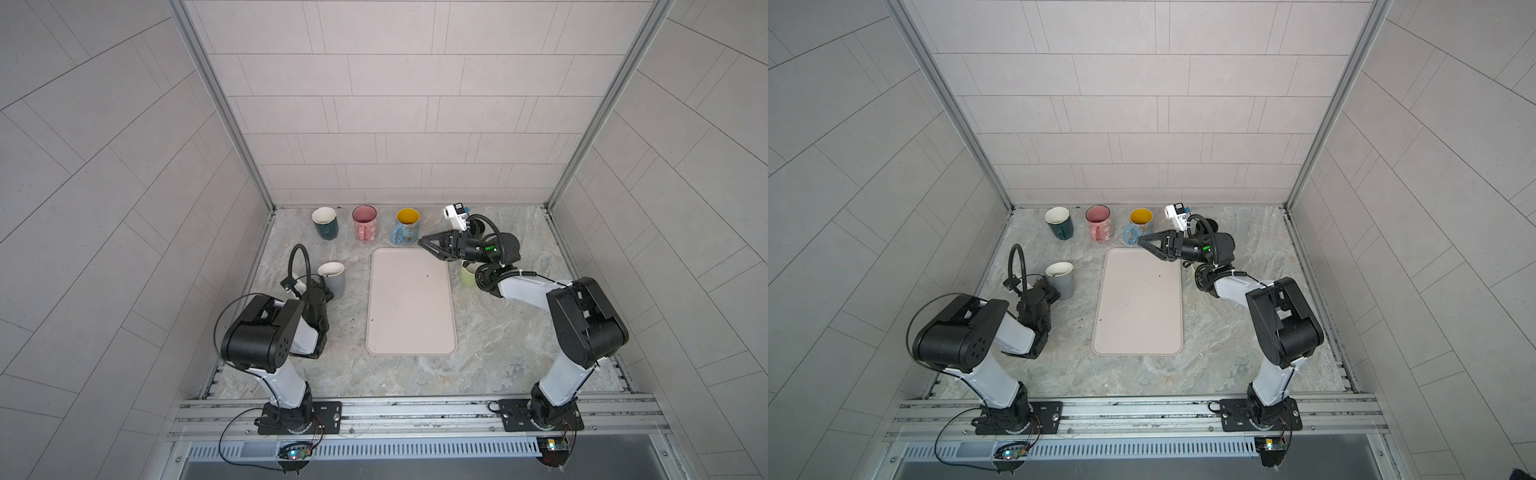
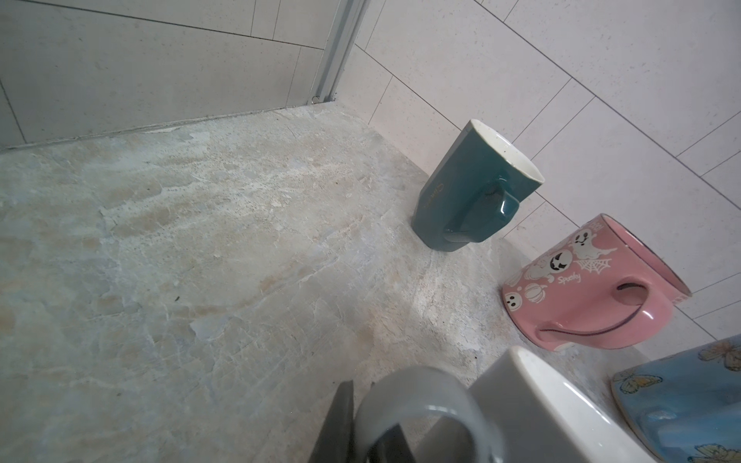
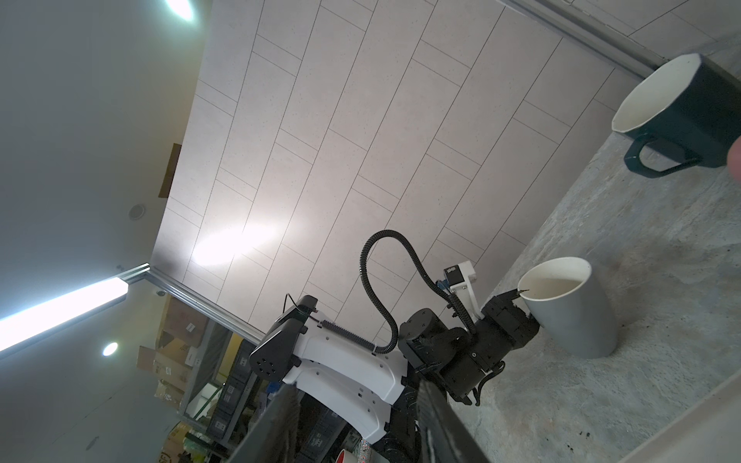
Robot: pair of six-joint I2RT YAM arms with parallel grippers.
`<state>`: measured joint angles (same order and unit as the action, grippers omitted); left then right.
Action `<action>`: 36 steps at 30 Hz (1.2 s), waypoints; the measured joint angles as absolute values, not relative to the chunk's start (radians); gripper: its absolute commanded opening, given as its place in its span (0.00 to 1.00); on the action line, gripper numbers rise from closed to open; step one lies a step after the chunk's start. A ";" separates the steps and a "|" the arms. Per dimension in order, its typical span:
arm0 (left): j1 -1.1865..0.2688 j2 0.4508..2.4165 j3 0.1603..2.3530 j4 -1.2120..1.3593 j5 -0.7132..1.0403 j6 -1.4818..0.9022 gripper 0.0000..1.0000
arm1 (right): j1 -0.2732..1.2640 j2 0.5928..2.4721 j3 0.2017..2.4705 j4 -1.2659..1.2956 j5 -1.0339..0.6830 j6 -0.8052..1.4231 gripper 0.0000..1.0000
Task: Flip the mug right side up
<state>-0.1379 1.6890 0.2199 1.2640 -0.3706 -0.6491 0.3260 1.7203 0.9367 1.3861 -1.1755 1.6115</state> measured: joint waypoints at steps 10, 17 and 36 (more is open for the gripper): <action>-0.138 1.689 0.206 1.277 -0.353 -0.662 0.14 | 0.326 1.720 0.937 1.386 -1.172 1.611 0.49; -0.140 1.685 0.200 1.289 -0.342 -0.655 0.07 | 0.326 1.720 0.937 1.386 -1.172 1.611 0.48; -0.166 1.654 0.198 1.258 -0.271 -0.649 0.00 | 0.326 1.703 0.935 1.386 -1.169 1.612 0.46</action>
